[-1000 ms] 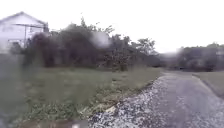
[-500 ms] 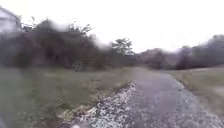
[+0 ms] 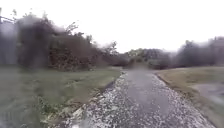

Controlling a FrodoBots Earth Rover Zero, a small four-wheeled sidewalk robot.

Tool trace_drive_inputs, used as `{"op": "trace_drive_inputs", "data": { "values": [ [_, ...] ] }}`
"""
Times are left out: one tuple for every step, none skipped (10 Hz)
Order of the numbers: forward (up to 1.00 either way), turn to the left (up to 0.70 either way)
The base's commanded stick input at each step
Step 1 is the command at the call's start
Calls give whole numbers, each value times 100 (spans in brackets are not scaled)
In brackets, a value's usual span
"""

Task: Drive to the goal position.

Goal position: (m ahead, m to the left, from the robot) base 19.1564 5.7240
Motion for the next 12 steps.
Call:
{"op": "trace_drive_inputs", "data": {
  "values": [
    [0, -100],
    [0, -100],
    [0, -100],
    [0, -100],
    [0, -100],
    [0, -100],
    [0, -100],
    [0, -100],
    [0, -100],
    [0, -100],
    [0, -100],
    [0, -100]
  ]
}}
